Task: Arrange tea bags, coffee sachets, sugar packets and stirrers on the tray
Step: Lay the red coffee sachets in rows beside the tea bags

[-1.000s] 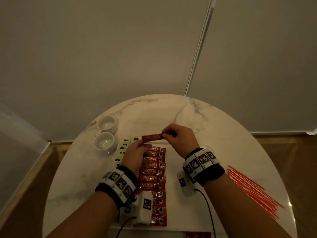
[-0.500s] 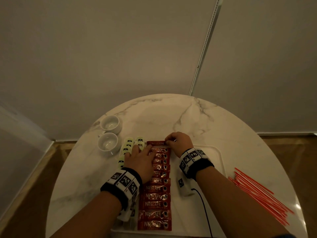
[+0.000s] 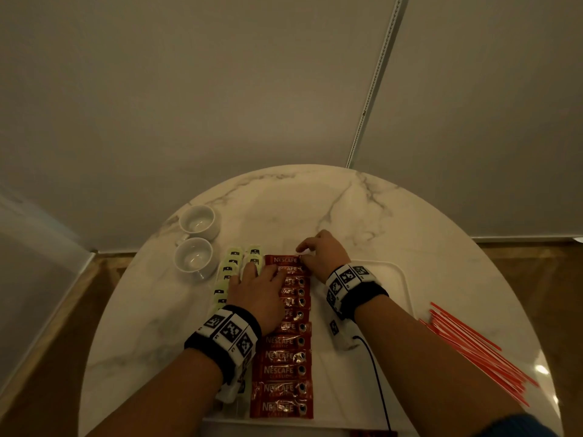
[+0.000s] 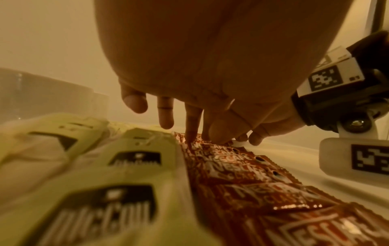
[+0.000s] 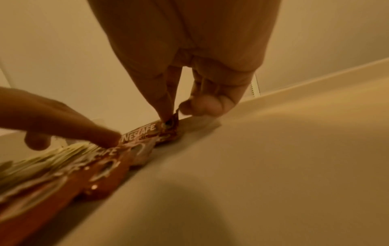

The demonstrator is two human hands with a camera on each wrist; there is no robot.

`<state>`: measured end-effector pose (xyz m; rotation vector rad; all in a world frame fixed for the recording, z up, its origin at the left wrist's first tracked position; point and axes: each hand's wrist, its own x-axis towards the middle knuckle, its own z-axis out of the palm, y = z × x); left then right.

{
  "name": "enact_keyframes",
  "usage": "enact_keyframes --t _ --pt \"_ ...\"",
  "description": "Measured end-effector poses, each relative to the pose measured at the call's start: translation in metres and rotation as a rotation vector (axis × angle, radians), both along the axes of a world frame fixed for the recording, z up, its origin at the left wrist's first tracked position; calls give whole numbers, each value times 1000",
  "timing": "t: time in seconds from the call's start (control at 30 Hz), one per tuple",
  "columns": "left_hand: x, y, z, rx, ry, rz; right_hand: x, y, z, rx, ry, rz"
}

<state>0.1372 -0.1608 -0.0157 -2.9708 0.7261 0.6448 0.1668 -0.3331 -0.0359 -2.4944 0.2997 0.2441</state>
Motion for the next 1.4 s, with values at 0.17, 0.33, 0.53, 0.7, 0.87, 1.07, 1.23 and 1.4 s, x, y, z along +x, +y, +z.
enact_keyframes --t 0.17,0.33,0.53,0.7,0.87,1.07,1.23,1.4 --pt "-4 1 -1 17 -16 -14 0 7 2 -35 -40 97" --pt "-6 0 -3 46 -30 -43 5 12 5 -98 3 178" --pt "-10 3 -4 30 -32 -47 7 12 5 -115 9 215" --pt "-18 6 -6 53 -21 -79 6 11 4 -127 -20 207" --pt "-20 8 -7 77 -13 -87 6 11 5 -96 -28 174" --pt "-19 8 -5 77 18 -88 1 5 3 -39 -24 87" --pt "-19 9 -1 71 29 -111 -4 -3 0 -8 -69 13" --pt "-29 12 1 95 33 -181 -8 -1 -2 -4 -63 91"
